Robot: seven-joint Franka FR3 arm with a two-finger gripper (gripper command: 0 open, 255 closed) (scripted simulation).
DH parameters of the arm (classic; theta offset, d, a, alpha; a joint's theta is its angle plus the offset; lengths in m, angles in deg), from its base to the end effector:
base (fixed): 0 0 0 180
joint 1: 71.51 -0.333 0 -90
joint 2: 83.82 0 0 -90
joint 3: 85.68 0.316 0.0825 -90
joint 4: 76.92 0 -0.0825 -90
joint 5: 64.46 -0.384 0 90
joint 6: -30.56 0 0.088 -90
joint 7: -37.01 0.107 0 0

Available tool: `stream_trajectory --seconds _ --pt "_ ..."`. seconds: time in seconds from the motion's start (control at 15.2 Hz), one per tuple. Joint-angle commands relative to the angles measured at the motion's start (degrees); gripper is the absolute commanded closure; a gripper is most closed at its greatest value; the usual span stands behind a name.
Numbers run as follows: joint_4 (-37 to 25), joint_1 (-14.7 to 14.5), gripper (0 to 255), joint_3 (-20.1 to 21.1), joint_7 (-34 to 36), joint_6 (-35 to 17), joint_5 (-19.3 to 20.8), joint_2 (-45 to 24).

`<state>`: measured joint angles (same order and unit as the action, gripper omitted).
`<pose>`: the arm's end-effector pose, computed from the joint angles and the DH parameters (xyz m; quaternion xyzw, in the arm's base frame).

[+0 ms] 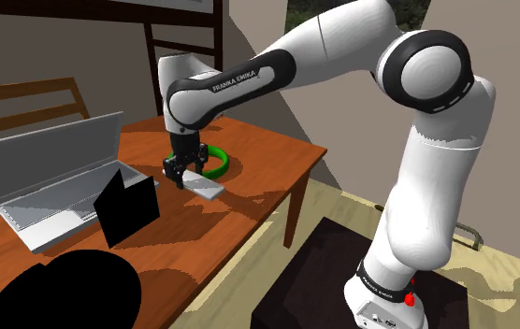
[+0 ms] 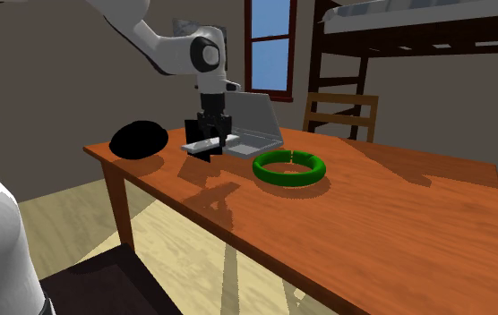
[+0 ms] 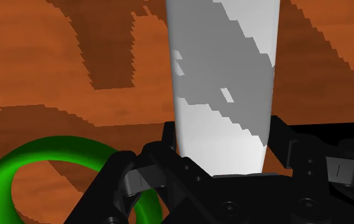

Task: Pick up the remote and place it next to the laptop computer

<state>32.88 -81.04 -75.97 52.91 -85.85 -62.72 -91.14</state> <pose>0.5566 0.1895 0.4272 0.9994 0.0353 -0.0041 0.0043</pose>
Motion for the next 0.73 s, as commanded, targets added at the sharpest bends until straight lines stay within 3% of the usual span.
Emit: stream_trajectory --seconds 0.0,0.66 --pt "1.1 -0.1 255 0.0 0.2 -1.6 0.1 -0.5" --pt "5.0 -0.2 255 -0.1 0.8 -8.7 0.9 -3.7"
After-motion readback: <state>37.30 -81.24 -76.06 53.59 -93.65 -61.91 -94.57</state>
